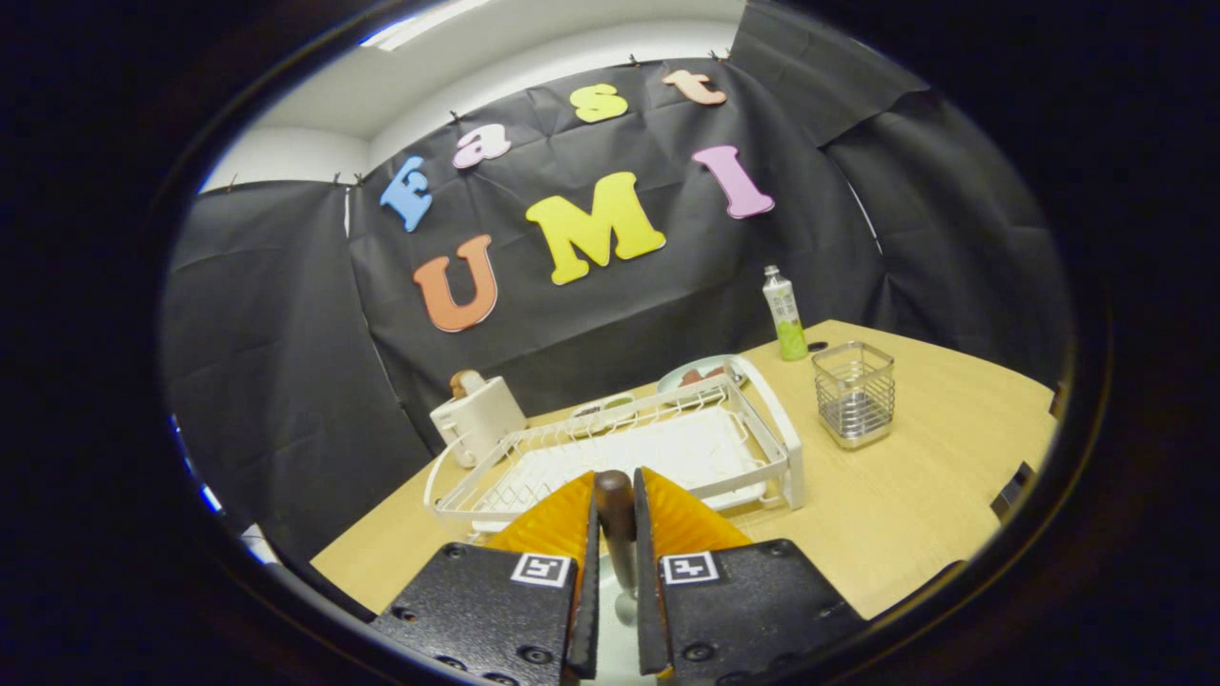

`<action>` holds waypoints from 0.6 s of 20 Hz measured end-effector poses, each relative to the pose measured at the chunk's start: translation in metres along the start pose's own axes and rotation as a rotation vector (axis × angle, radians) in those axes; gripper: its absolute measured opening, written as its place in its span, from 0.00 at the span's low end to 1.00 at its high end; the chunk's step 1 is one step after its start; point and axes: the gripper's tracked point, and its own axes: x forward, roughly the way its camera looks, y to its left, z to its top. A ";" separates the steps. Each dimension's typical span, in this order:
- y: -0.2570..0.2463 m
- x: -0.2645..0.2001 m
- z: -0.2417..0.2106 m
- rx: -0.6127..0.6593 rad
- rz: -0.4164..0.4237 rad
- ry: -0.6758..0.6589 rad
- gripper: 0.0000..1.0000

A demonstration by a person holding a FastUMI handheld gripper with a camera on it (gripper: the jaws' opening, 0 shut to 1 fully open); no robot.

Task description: Take the plate from the dish rack, then take the spoon from the basket and place it into the plate.

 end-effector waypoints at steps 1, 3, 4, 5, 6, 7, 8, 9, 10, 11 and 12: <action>0.000 -0.001 0.003 -0.012 0.006 -0.009 0.22; 0.003 -0.005 0.010 -0.033 0.022 -0.031 0.35; 0.003 -0.008 0.015 -0.039 0.028 -0.046 0.43; 0.003 -0.009 0.019 -0.042 0.035 -0.056 0.52; 0.000 -0.010 0.021 -0.039 0.033 -0.062 0.61; -0.004 -0.010 0.024 -0.043 0.024 -0.071 0.70; -0.008 -0.011 0.027 -0.052 0.012 -0.077 0.78; -0.010 -0.011 0.031 -0.060 0.005 -0.084 0.82; -0.010 -0.012 0.034 -0.067 0.007 -0.091 0.85; -0.009 -0.015 0.038 -0.077 0.007 -0.103 0.88; -0.009 -0.018 0.043 -0.094 0.004 -0.119 0.91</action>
